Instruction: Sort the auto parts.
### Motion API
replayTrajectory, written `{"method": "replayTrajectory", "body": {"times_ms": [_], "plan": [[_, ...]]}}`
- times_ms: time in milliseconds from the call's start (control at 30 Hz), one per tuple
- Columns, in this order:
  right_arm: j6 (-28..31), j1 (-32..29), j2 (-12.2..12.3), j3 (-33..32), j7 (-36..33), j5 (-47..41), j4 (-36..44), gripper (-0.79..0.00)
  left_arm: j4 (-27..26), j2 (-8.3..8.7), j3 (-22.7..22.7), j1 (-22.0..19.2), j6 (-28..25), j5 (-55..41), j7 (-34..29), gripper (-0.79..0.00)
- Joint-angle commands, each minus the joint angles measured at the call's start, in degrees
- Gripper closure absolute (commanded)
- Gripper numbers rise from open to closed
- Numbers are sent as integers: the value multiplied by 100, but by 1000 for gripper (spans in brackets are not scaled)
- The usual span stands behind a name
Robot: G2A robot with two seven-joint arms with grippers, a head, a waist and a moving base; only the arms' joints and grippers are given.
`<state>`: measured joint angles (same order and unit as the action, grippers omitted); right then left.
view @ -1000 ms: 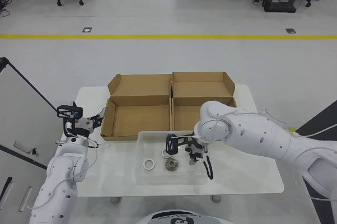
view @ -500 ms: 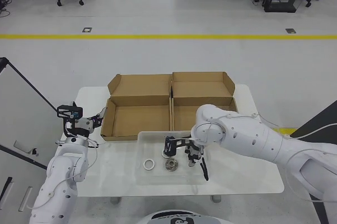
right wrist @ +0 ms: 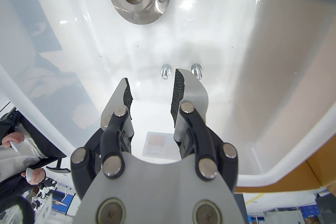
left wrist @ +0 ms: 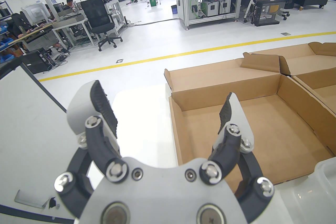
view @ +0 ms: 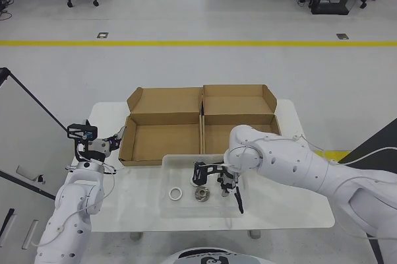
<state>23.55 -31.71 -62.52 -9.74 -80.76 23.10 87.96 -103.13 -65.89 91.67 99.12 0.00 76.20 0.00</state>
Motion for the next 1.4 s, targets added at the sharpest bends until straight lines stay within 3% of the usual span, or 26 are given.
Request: {"method": "replayTrajectory", "body": {"times_ms": [0, 1033, 1367], "plan": [[0, -12, -9, 0, 0, 15, -11, -360, 0, 0, 0, 0, 0, 0, 0, -785], [25, -171, -78, 0, 25, 188, -195, -342, 0, 0, 0, 0, 0, 0, 0, -785], [98, -182, -123, 0, 98, 200, -342, -302, 0, 0, 0, 0, 0, 0, 0, -785]]}}
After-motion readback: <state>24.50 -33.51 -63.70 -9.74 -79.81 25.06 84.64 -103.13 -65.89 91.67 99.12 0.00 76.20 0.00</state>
